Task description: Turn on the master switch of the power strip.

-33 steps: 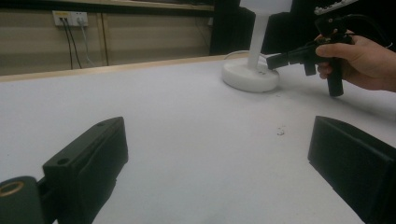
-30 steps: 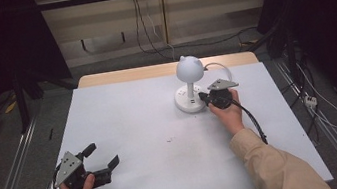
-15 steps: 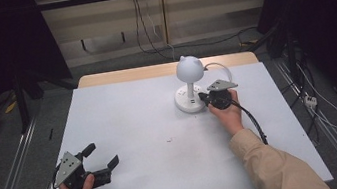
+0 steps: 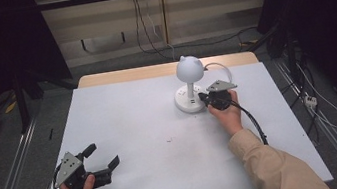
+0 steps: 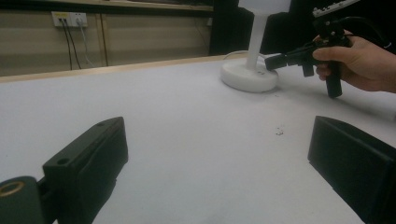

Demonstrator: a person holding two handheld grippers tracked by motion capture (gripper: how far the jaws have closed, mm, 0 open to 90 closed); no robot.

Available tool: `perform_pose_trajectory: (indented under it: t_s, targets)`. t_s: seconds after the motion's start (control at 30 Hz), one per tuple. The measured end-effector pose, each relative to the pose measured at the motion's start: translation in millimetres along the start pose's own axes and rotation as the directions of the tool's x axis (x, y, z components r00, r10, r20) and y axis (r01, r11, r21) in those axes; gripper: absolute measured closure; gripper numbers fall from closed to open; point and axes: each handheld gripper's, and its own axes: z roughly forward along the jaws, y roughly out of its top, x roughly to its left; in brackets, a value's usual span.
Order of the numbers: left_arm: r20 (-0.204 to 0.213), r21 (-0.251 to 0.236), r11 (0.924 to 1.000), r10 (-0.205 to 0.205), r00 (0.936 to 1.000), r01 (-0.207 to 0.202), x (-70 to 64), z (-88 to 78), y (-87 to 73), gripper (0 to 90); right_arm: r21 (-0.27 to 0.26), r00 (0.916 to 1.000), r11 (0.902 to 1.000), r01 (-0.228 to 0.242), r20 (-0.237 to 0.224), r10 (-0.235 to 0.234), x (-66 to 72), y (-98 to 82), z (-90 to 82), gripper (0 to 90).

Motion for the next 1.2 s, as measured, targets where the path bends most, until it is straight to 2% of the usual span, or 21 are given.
perform_pose_trajectory:
  t_s: [0.1,0.2,0.37,0.9,1.2]
  targets:
    - [-0.002,0.000,1.0000,0.003,1.0000,-0.003,-0.2,0.3,-0.3,4.5,0.003,1.0000,1.0000,0.007,0.006,-0.007,0.7,0.3,0.1,90.0]
    - [0.001,0.002,1.0000,0.004,1.0000,-0.004,-0.6,0.4,-0.1,4.5,0.002,0.9999,0.9999,-0.015,-0.001,0.015,-0.2,-0.2,0.1,90.0]
    - [-0.002,0.002,1.0000,0.000,1.0000,0.000,-0.6,0.7,-0.5,4.5,0.000,0.9999,0.9999,-0.016,-0.001,0.016,-0.1,-0.6,0.1,90.0]
    - [-0.002,-0.001,1.0000,-0.001,1.0000,0.001,-0.4,-1.0,-0.5,4.5,0.012,0.9999,0.9999,0.012,0.011,-0.012,2.0,0.2,0.6,90.0]
    - [0.001,-0.002,1.0000,0.004,1.0000,-0.004,-2.1,-0.9,-0.2,4.6,0.011,1.0000,0.9999,-0.002,0.010,0.002,1.7,-0.2,0.6,90.0]
